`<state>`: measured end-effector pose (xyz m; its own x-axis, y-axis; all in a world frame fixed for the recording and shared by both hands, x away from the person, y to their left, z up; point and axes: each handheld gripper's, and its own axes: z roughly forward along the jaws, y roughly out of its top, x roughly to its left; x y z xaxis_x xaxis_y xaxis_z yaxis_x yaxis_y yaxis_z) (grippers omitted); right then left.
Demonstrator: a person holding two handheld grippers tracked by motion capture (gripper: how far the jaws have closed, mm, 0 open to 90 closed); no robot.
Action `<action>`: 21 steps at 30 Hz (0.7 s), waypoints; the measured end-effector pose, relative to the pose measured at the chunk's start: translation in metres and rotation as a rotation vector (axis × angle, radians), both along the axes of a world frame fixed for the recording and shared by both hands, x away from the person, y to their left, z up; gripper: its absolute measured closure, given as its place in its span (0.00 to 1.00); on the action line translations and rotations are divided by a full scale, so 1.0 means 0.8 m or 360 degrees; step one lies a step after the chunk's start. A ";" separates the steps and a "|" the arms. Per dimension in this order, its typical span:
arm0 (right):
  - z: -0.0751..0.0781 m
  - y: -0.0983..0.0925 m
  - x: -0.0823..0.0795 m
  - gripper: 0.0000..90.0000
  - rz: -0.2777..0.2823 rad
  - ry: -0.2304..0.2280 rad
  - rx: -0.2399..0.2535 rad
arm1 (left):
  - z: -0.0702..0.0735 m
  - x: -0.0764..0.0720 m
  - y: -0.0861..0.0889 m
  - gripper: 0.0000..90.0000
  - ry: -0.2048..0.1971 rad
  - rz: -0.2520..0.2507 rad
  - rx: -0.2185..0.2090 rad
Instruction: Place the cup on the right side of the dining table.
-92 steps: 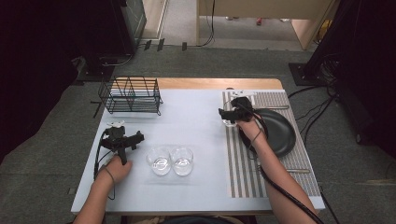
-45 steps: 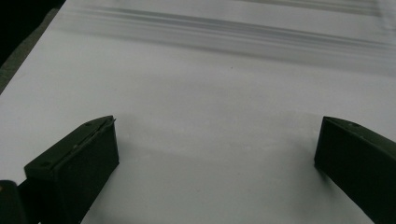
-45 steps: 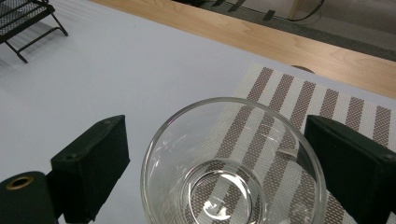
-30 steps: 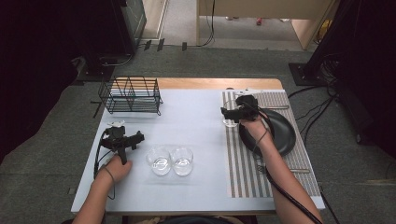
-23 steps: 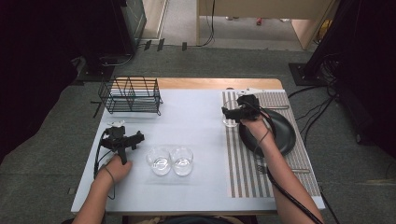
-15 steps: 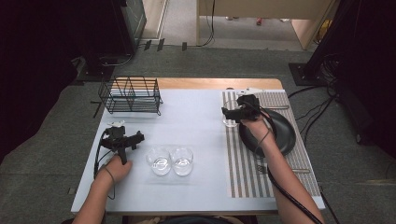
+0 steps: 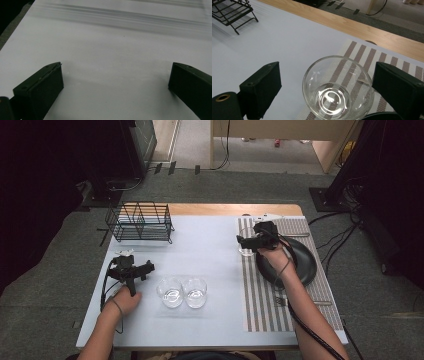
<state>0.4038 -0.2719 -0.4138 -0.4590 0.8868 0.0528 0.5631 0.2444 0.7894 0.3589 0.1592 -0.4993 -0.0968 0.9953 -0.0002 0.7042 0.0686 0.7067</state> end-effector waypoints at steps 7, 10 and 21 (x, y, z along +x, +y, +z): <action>0.002 0.010 -0.005 0.09 0.0026 -0.0001 0.0013 | 0.000 0.000 0.000 0.00 0.0000 0.0000 0.0000; 0.002 0.013 -0.006 0.10 0.0019 -0.0007 -0.0003 | 0.000 0.000 0.000 0.00 0.0000 0.0000 0.0000; 0.003 0.019 -0.011 0.10 0.0016 -0.0020 -0.0015 | 0.000 0.000 0.000 0.00 -0.0001 0.0000 0.0000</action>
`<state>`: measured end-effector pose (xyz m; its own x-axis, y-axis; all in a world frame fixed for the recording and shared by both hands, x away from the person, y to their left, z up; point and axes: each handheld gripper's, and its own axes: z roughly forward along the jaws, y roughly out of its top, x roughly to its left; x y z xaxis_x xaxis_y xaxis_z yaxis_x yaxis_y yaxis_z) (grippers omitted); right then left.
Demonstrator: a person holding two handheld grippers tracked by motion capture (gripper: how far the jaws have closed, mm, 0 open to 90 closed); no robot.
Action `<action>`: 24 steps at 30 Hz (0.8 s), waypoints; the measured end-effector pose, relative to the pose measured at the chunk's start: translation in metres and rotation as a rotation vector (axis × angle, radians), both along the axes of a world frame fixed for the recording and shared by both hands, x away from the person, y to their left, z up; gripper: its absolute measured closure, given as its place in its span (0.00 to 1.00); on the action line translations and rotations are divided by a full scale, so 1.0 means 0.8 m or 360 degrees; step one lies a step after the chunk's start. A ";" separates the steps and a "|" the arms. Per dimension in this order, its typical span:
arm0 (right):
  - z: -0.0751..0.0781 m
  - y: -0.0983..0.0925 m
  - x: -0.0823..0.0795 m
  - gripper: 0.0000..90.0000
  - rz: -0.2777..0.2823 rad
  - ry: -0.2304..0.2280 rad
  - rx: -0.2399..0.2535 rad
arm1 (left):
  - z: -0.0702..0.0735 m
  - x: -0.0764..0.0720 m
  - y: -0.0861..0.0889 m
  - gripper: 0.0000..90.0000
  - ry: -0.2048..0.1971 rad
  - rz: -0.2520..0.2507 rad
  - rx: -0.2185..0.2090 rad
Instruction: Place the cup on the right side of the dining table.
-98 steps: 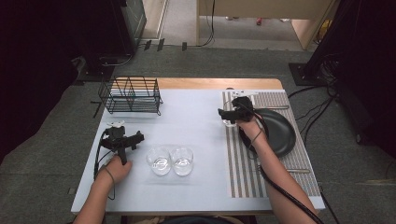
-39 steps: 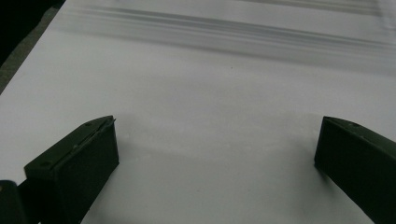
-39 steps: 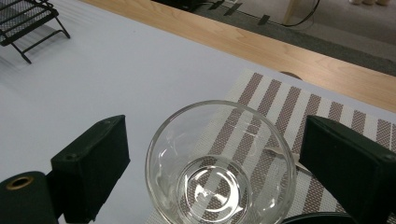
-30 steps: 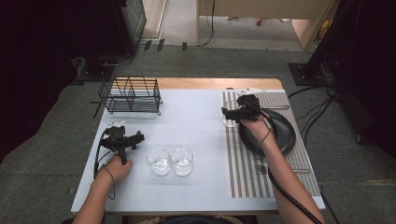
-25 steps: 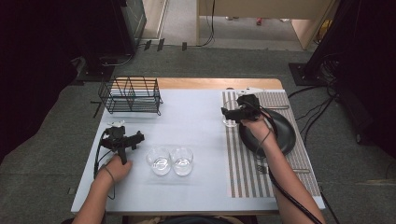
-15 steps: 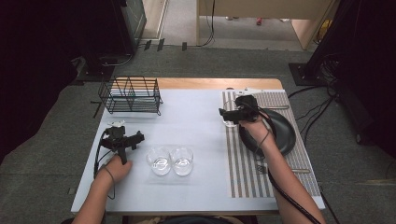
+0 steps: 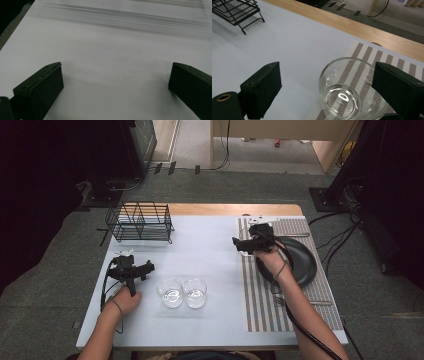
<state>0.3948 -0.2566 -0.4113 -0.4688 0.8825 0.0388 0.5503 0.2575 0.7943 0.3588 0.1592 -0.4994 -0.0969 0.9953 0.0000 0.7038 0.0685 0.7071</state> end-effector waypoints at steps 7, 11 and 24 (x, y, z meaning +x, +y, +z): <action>0.001 0.009 -0.004 0.10 0.0036 0.0008 -0.0011 | 0.000 0.000 0.000 0.00 -0.0003 0.0002 -0.0002; -0.002 0.013 -0.005 0.10 0.0062 0.0029 0.0000 | 0.000 0.000 0.000 0.00 -0.0001 0.0000 0.0000; -0.008 0.026 -0.011 0.11 0.0100 0.0025 -0.0020 | 0.000 0.000 0.000 0.00 -0.0002 0.0001 -0.0002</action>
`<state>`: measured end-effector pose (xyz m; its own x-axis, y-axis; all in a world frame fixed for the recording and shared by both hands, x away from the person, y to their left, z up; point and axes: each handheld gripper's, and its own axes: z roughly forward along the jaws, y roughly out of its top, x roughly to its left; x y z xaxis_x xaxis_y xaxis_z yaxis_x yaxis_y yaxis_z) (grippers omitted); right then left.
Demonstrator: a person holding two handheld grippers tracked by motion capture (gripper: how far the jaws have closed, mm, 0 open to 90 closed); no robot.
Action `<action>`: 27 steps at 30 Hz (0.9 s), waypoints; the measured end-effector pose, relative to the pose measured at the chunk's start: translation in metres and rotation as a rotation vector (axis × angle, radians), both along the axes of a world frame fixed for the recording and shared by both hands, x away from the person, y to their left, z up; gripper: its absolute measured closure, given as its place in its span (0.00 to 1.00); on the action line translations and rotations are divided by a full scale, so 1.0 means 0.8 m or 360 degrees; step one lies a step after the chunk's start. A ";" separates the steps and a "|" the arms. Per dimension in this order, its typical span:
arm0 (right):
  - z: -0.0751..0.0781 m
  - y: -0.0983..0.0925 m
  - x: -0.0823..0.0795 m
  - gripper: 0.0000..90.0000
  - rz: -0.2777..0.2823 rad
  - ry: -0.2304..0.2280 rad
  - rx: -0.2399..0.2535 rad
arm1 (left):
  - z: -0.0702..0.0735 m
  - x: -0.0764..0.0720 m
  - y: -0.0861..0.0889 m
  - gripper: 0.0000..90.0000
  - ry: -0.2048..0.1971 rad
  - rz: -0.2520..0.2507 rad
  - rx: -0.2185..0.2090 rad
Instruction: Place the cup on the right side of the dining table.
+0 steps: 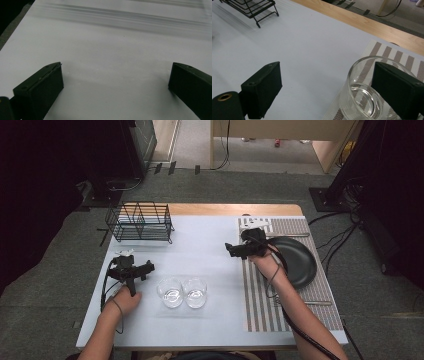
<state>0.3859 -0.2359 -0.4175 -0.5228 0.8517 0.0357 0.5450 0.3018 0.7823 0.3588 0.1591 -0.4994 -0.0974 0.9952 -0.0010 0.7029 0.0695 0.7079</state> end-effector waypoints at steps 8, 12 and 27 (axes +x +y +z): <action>-0.005 0.007 -0.003 0.10 0.0029 -0.0005 -0.0009 | 0.000 0.000 0.000 0.00 0.0000 0.0000 -0.0001; -0.007 0.010 -0.004 0.10 0.0046 -0.0017 -0.0011 | 0.000 0.000 0.000 0.00 -0.0003 0.0002 -0.0002; -0.008 0.018 -0.011 0.16 0.0094 -0.0036 0.0015 | 0.000 0.000 0.000 0.00 0.0000 0.0000 0.0001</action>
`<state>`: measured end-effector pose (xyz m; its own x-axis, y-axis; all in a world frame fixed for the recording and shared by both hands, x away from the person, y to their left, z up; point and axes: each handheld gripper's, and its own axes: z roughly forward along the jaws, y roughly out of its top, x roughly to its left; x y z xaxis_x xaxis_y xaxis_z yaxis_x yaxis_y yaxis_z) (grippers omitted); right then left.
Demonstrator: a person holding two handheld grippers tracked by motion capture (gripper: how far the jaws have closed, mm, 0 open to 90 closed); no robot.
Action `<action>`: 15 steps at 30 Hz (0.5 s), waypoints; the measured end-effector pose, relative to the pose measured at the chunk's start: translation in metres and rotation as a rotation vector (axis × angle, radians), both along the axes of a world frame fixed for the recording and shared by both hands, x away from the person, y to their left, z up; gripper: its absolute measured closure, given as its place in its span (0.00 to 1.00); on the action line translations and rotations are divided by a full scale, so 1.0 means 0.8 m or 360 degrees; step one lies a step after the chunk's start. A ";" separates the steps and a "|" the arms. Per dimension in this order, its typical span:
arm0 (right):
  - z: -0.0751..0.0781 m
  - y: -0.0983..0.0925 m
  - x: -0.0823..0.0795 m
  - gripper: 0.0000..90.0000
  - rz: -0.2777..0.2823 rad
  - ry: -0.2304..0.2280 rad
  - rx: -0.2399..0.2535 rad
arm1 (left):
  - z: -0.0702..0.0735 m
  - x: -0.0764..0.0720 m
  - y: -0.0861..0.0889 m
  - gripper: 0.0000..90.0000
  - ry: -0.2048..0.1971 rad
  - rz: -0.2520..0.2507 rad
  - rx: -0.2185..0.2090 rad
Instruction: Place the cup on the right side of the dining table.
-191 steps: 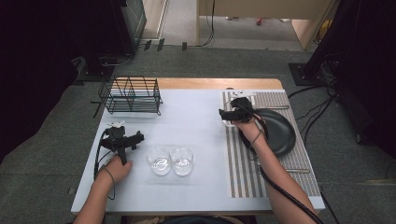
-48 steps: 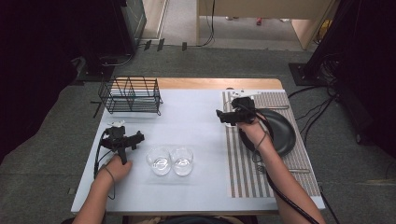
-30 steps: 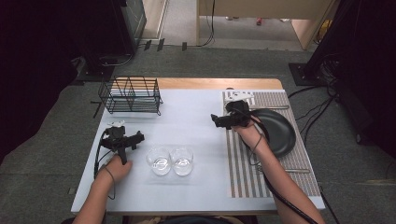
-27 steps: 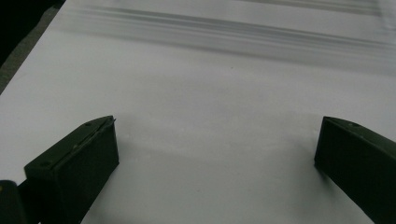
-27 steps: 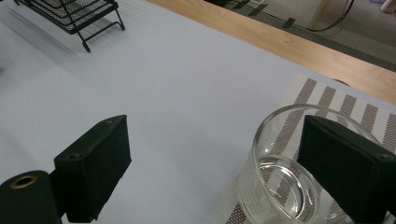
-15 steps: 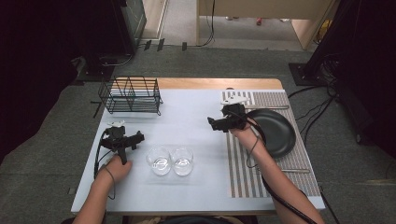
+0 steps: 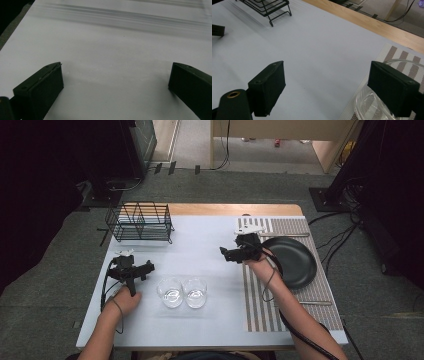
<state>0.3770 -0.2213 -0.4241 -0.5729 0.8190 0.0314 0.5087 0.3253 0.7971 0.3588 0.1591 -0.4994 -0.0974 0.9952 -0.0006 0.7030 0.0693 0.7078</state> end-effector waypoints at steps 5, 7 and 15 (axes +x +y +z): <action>-0.001 0.004 -0.002 0.16 0.0023 0.0001 0.0003 | 0.000 0.000 0.000 0.00 0.0001 -0.0001 0.0000; -0.003 0.006 -0.003 0.16 0.0032 0.0007 -0.0003 | 0.000 0.000 0.000 0.00 0.0002 -0.0001 0.0000; -0.009 0.009 -0.003 0.18 0.0069 0.0013 -0.0005 | 0.000 0.000 0.000 0.00 0.0000 0.0000 -0.0001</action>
